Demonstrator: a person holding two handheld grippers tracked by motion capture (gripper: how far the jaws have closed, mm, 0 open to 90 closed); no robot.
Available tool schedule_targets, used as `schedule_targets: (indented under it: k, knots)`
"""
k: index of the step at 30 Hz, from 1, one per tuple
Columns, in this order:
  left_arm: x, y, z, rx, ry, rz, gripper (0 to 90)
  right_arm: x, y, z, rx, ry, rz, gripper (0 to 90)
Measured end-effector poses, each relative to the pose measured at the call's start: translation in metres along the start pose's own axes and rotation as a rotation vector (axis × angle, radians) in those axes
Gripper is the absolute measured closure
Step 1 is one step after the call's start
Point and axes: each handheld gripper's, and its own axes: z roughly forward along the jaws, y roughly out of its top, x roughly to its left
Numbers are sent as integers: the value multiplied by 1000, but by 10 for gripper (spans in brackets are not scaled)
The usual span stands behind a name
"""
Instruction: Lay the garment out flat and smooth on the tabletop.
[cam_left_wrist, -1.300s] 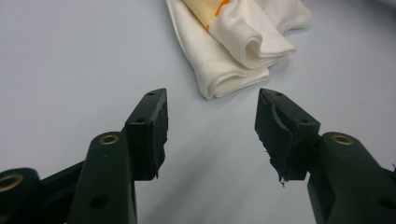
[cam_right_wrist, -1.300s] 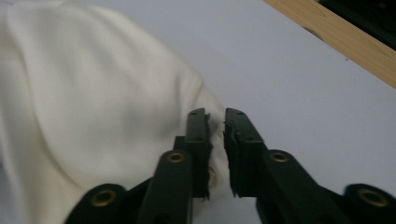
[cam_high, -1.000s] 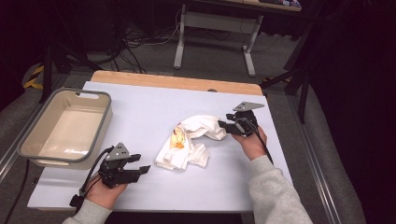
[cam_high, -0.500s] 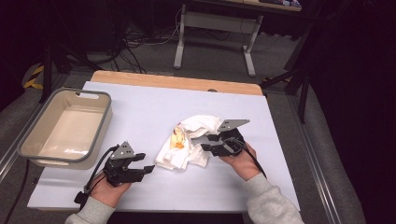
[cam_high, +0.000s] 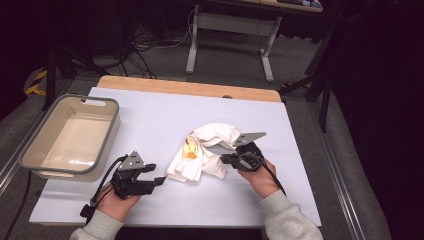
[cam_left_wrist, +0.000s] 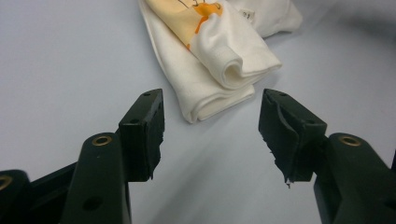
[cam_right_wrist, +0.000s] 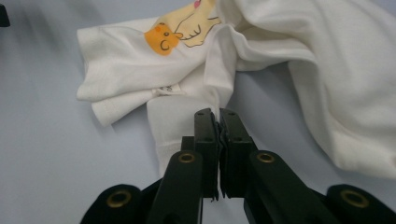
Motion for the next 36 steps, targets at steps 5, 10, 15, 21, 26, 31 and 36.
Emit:
schedule_targets:
  k: [5, 10, 15, 21, 26, 31, 36]
  knots:
    - [0, 3, 3, -1, -5, 8, 414, -10, -17, -29, -28, -42, 44, 875]
    - [2, 9, 10, -7, -16, 14, 414, -19, -41, -59, -33, -91, 100, 875]
    - [5, 14, 14, -9, -25, 21, 414, -25, -62, -82, -49, -137, 151, 875]
    - [7, 21, 19, -17, -30, 32, 413, -34, -91, -109, -53, -214, 234, 875]
    - [9, 23, 20, -17, -36, 31, 414, -43, -107, -118, -31, -255, 281, 875]
    - [10, 23, 19, -20, -29, 29, 414, -54, -125, -125, 7, -318, 345, 875]
    - [11, 22, 19, -17, -26, 27, 414, -62, -137, -127, 45, -363, 395, 875]
